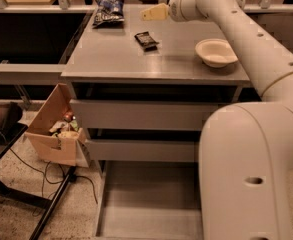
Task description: Place rxbar chocolate into bottom drawer
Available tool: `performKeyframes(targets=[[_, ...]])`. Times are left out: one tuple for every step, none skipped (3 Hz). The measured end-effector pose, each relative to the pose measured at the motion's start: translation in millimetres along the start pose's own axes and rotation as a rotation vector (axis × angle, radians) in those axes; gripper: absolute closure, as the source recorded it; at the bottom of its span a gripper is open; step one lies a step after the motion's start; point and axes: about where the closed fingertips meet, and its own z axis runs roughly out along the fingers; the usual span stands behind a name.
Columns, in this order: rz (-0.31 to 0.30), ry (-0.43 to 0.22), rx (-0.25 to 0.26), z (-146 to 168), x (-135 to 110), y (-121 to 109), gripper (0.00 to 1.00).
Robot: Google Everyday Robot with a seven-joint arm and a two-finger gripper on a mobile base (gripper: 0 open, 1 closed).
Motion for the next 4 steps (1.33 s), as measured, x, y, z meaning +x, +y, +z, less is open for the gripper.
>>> performKeyframes(targets=[[0.037, 0.044, 0.016, 42.1, 8.5, 4.3, 0.00], [0.065, 0.107, 0.021, 68.5, 28.5, 9.1, 0.00], [0.050, 0.187, 0.026, 79.1, 45.1, 18.6, 0.00], [0.015, 0.305, 0.024, 86.2, 72.6, 32.8, 0.00]])
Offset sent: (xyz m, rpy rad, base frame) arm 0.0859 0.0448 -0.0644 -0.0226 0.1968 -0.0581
